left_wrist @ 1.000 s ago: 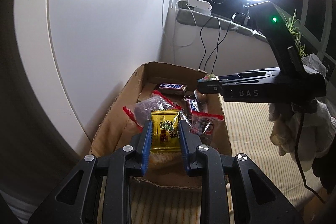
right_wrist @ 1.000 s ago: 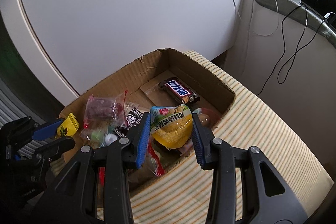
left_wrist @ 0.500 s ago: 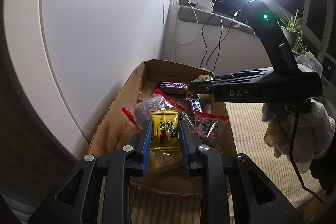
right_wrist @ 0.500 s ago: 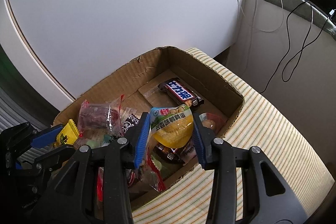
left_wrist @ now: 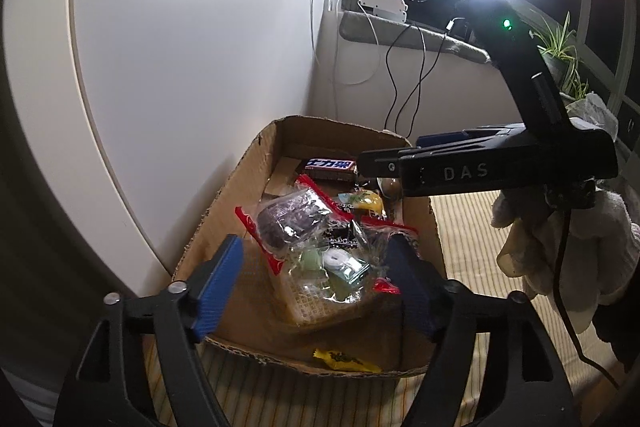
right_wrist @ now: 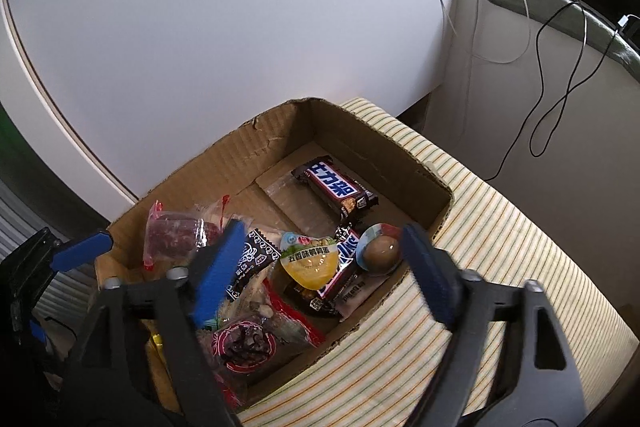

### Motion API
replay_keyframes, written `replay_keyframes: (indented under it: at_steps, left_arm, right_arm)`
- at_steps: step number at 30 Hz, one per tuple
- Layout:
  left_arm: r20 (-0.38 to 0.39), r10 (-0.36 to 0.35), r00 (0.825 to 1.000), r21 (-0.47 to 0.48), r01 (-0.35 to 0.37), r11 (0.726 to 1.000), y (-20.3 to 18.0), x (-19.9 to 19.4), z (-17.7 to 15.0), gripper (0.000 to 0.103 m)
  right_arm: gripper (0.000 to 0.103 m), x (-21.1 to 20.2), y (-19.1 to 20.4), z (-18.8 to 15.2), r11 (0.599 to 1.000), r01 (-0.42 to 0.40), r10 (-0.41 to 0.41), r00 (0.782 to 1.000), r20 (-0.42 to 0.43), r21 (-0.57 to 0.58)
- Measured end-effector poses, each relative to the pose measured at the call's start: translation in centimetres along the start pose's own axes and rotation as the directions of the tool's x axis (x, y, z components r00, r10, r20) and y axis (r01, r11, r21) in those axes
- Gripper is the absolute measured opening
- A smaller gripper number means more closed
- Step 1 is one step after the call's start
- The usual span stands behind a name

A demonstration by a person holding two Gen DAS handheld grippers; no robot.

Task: Organize snacks

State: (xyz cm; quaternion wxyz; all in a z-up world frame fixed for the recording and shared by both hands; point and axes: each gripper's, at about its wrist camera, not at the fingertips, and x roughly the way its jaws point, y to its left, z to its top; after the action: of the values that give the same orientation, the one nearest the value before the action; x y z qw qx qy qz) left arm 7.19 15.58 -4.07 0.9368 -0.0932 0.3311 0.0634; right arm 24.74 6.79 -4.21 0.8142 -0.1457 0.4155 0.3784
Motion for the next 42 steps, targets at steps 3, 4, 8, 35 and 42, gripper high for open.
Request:
replay_keyframes:
  at_steps: [3,4,8,35,42]
  left_arm:
    - [-0.013,0.009,1.000,0.002,-0.009,1.000,0.0,0.2,0.0,0.081]
    - [-0.018,0.011,1.000,0.000,-0.011,1.000,0.0,0.3,0.0,0.081]
    - [-0.022,0.011,1.000,-0.008,-0.012,1.000,0.1,0.3,0.1,0.081]
    - [0.011,0.038,0.999,0.004,-0.038,0.999,-1.0,-2.9,-0.1,0.081]
    - [0.023,0.066,0.998,-0.006,-0.066,0.998,-1.3,-4.2,-0.4,0.081]
  right_arm:
    - [0.090,-0.3,-0.2,0.0,1.000,-0.003,0.003,1.000,0.001,0.009]
    - [0.090,-0.5,-0.2,0.0,1.000,-0.002,0.002,1.000,0.002,0.009]
    - [0.090,-0.8,-0.2,-0.1,1.000,0.007,-0.007,1.000,0.005,0.004]
    - [0.090,-7.8,0.2,-3.0,1.000,0.026,-0.025,0.991,0.132,-0.006]
    - [0.092,-10.7,0.6,-5.2,0.998,0.062,-0.057,0.983,0.174,-0.024]
